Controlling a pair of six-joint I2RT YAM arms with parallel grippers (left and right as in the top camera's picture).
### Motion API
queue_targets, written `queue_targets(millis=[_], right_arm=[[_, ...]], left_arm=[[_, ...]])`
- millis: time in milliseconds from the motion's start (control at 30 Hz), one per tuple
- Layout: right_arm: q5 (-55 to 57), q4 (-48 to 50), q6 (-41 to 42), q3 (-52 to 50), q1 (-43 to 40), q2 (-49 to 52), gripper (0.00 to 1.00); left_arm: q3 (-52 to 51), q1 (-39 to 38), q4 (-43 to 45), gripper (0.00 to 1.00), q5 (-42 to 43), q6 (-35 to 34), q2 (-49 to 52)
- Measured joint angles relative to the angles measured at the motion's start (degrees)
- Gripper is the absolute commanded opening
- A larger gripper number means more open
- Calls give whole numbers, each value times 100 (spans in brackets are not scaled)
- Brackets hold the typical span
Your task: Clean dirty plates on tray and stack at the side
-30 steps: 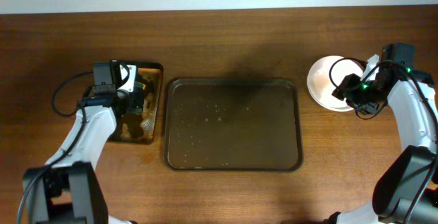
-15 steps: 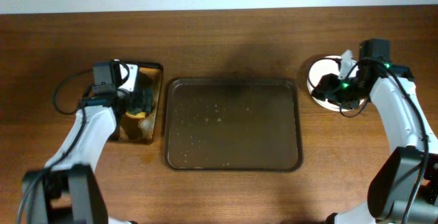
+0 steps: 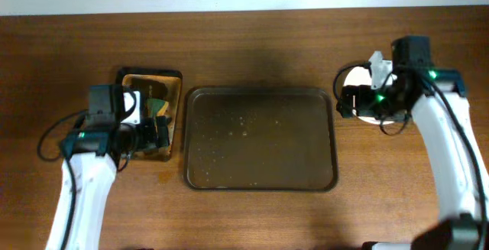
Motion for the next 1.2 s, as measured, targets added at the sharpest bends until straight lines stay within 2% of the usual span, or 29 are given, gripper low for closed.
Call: queue_targets(millis=[200,267,367,500,1000,1067,1200], right_arm=[[208,909,11,-1572,0,-2404,98],[317,984,11,-2100,0,-3373,98],[411,885,13,-2293,0,-4039,98],[466,857,11,-2317,0,-4323,98],[562,848,-13,-2321,0,-3816,98],[597,946,-13,-2358,0,-4037,99],[640,2006,-63,-2702,68,-4999,98]], left_arm=[[-1047,0,754,100,197,221,-2024],[-1436,0,935,100,323,310,-2916],[-1613,0,1003,100,387,352,-3613],[-1633,0,1008,100,424,391,-3880],[-1644,0,1005,100,428,393,-3873],[-1646,0,1005,100,428,393,-3873],[-1648,0,1005,100,428,393,-3873]])
